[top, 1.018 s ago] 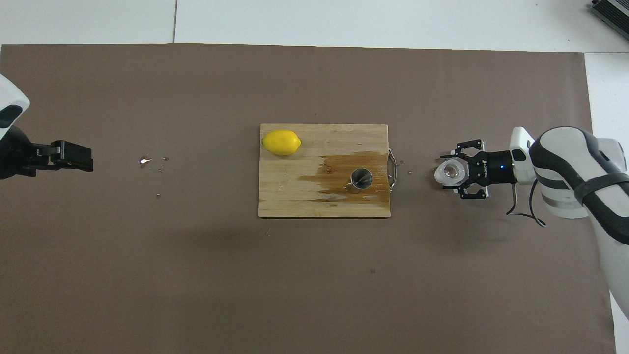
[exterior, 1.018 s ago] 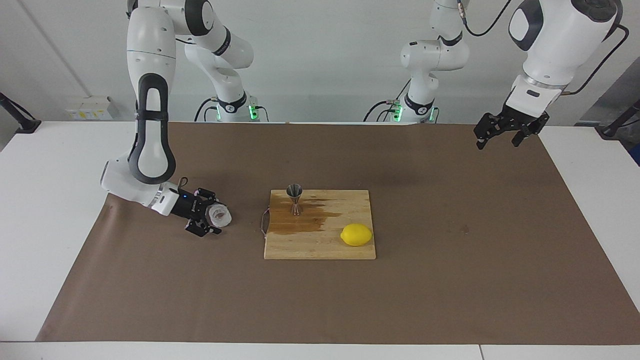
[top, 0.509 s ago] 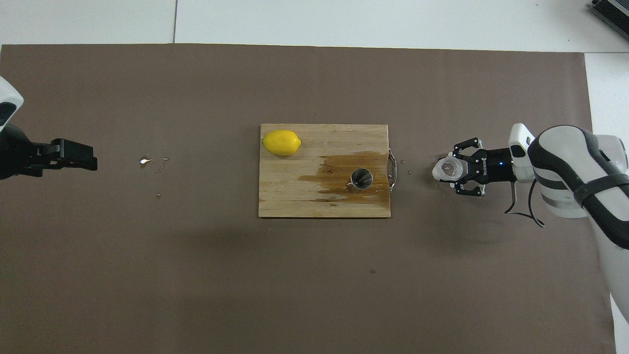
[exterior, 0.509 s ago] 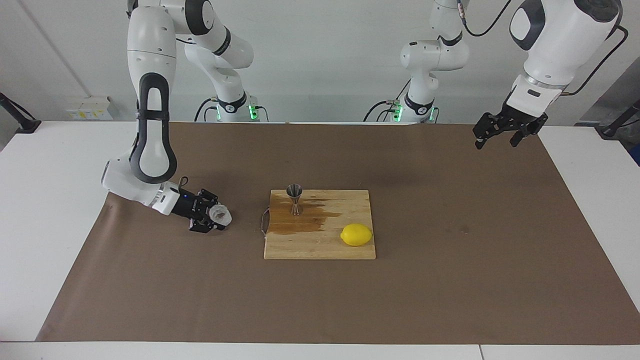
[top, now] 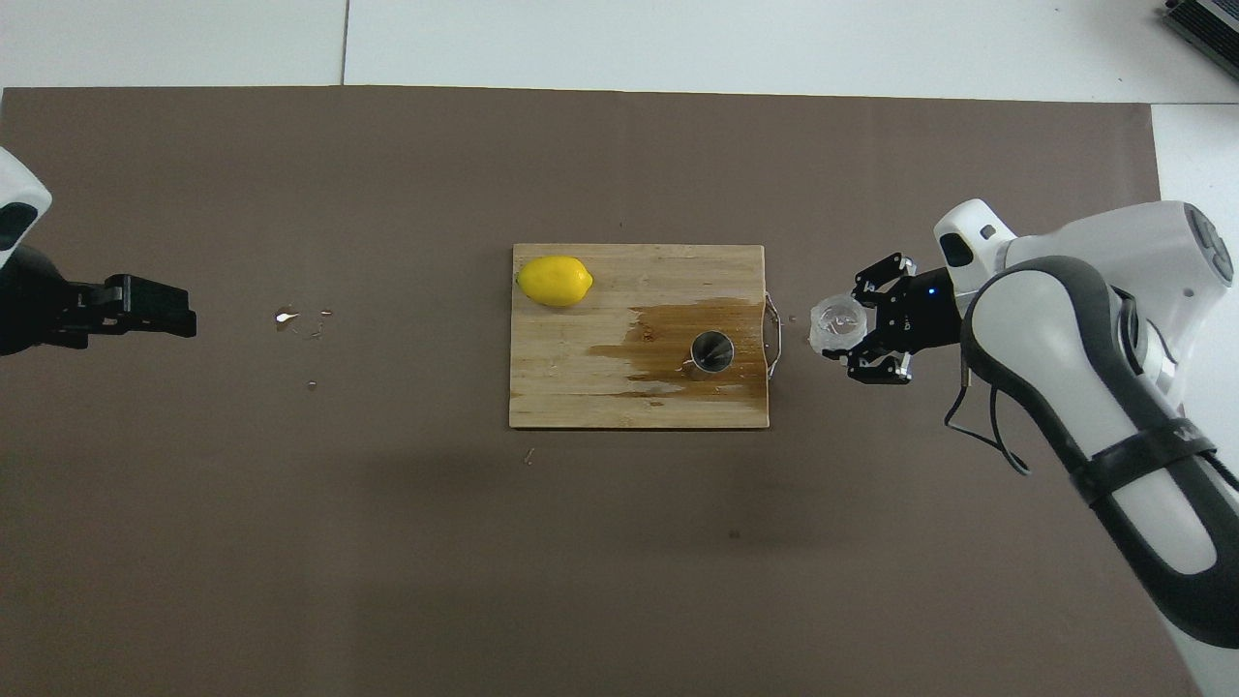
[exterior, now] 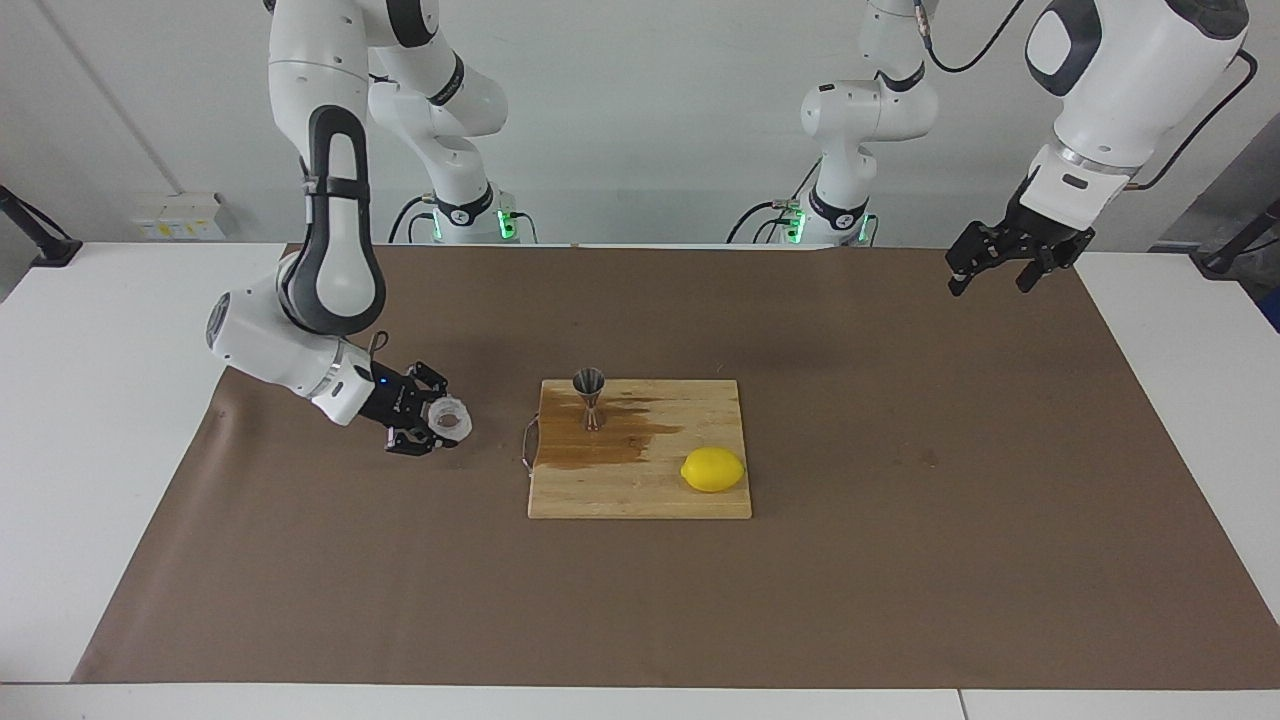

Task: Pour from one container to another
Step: 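Lift the white cup and carry it above the metal cup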

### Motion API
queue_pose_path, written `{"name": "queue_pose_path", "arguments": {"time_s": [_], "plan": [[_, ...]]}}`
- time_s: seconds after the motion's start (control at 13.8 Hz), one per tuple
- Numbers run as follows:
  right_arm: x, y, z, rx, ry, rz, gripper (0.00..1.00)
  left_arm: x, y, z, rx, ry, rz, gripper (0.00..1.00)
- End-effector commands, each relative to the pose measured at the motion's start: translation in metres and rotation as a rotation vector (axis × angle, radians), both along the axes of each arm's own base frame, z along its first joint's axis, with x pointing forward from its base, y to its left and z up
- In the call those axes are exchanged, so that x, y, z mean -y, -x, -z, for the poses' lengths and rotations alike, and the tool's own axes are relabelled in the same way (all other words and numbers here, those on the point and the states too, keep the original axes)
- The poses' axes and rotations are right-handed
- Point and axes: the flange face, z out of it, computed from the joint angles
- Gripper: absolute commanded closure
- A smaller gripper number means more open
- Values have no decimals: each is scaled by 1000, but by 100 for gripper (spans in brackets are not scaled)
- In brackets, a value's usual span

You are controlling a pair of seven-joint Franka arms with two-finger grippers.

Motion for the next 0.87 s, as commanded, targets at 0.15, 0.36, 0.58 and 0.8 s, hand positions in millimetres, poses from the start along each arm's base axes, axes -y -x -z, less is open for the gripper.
{"name": "queue_pose_path", "arguments": {"time_s": [0.15, 0.36, 0.58, 0.8], "plan": [[-52, 12, -22, -21, 124, 14, 72, -9, 6, -6, -3, 10, -15, 0], [-76, 18, -42, 2, 228, 2, 72, -8, 4, -6, 4, 3, -4, 0], [-110, 25, -54, 35, 314, -17, 72, -24, -4, -9, 6, -17, -27, 0], [-138, 32, -57, 75, 373, -28, 72, 4, -16, -5, -13, -16, 25, 0]]}}
